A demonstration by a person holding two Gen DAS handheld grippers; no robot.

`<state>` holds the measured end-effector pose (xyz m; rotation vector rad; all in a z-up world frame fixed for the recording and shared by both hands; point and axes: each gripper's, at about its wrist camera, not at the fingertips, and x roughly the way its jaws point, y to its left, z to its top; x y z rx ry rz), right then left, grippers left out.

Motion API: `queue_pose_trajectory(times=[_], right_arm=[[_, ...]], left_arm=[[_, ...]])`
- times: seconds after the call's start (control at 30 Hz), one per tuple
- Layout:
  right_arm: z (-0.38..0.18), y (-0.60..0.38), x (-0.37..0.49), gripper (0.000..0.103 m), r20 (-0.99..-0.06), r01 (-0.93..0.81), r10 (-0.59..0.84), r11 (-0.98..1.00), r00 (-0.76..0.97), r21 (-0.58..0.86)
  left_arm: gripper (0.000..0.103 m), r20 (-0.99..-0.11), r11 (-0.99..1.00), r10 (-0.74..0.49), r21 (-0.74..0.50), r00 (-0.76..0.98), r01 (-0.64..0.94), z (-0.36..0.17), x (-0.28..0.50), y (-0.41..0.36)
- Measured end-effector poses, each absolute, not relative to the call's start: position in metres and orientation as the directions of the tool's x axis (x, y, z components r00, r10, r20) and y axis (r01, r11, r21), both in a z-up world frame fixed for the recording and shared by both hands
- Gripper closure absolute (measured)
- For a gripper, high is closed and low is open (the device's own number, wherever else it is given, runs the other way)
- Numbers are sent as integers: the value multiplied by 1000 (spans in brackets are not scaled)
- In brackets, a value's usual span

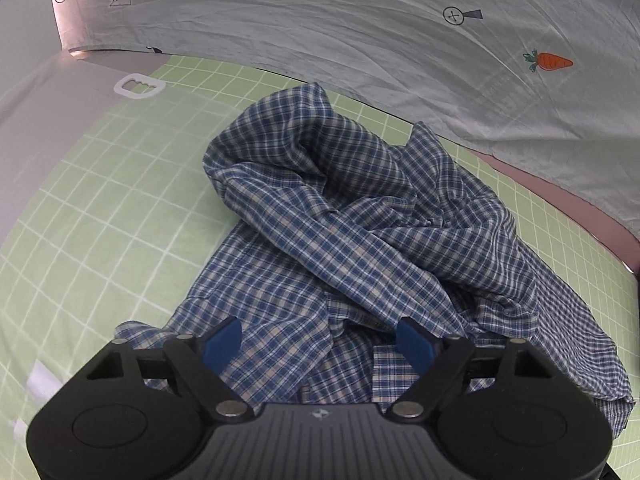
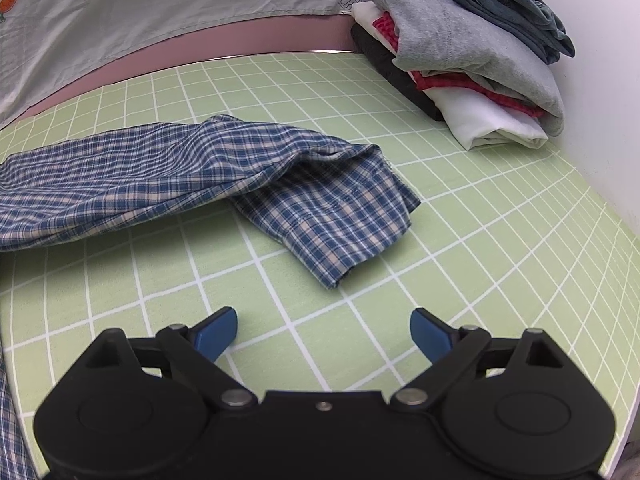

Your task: Fold clothes

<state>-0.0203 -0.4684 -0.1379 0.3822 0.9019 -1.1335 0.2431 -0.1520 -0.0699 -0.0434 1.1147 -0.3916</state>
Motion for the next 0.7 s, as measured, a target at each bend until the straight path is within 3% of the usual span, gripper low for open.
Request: queue_pose_trajectory(times=[0.17, 0.37, 0.43, 0.5, 0.7], right_arm=[[-140, -470, -21, 4, -778, 907, -616, 388, 125, -161], [-141, -470, -20, 2, -771, 911, -626, 377, 117, -167], [-141, -470, -19, 2, -769, 912, -629, 373, 114, -170], [-141, -470, -19, 2, -767, 911, -632, 373, 114, -172], [-142, -471, -21, 1, -763, 910, -635, 379, 124, -167]], left_arm=[[42, -833, 869, -483, -420, 270, 260, -86, 254, -163], [58, -829, 846, -519, -462, 210, 268, -103, 252, -184], [82, -837, 849, -510, -453, 198, 271, -108, 252, -189], [97, -847, 858, -493, -434, 199, 275, -112, 252, -191], [103, -831, 867, -482, -407, 278, 287, -93, 251, -169]])
